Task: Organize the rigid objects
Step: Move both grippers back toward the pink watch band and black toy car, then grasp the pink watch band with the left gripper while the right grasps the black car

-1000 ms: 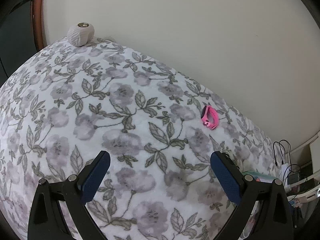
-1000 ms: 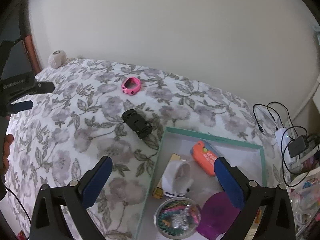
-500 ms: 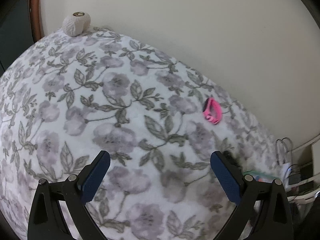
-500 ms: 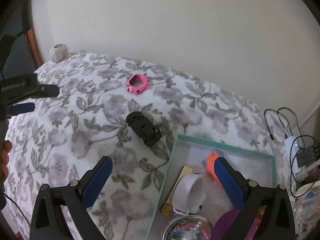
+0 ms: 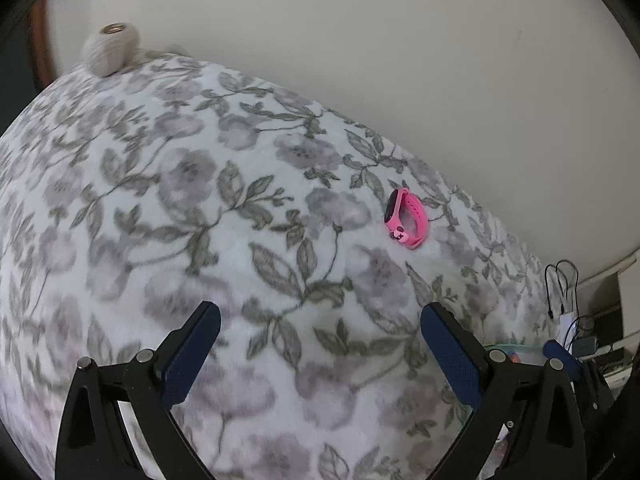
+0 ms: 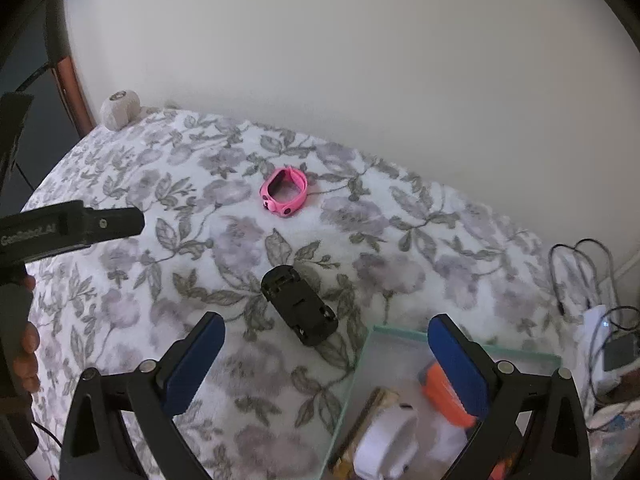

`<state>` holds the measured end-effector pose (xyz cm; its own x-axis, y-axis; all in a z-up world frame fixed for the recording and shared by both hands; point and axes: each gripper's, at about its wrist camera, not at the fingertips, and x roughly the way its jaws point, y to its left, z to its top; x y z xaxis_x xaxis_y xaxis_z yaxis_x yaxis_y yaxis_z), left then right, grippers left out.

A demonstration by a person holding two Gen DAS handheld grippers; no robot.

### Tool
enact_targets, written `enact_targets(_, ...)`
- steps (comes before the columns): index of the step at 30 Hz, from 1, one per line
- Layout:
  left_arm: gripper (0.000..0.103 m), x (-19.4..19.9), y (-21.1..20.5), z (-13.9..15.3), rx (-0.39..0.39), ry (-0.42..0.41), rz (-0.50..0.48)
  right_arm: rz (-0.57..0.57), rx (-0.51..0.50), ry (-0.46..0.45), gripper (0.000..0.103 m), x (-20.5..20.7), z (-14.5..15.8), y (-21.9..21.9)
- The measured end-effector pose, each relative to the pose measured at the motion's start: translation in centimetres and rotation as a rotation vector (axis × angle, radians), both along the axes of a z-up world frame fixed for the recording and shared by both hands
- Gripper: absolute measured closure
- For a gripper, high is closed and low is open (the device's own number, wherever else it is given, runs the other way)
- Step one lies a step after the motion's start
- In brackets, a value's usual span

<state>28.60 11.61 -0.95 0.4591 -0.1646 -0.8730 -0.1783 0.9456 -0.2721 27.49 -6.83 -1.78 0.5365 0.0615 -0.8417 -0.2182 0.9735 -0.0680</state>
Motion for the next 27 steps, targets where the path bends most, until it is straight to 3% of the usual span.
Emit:
enact_targets(5,0.003,3.7,-0.9,-1.0,0.004,-0.031,-0.075,0.024,-0.008,0.028,0.006,2.5,-2.1,0.4)
enact_targets(9,0.003,6.5,-2.7,-2.1,0.057,-0.042,-0.124,0.030,-0.006,0.037,0.011,4.0,-3.2,0.2)
enact_targets(11,0.004,7.4,-3.2,-2.5,0.085,-0.055,-0.125,0.037,0.005,0.046,0.012,4.4,-3.7,0.1)
enact_targets(14,0.005,8.6,-3.5,-3.4,0.054,-0.053,-0.108,0.059,-0.005,0.048,0.014,4.5,-4.3,0.3)
enact_targets(17,0.016,9.2,-3.9,-3.8,0.070,-0.066,-0.104,0.078,-0.009,0.049,0.017,4.4,-4.6,0.5)
enact_targets(25,0.021,10.0,-6.3,-5.5,0.104,-0.082,-0.122,0.101,-0.025,0.072,0.028,4.1,-5.5,1.0)
enact_targets(27,0.029,10.4,-7.0,-6.0,0.109,-0.079,-0.127,0.106,-0.024,0.073,0.030,4.0,-5.6,1.0)
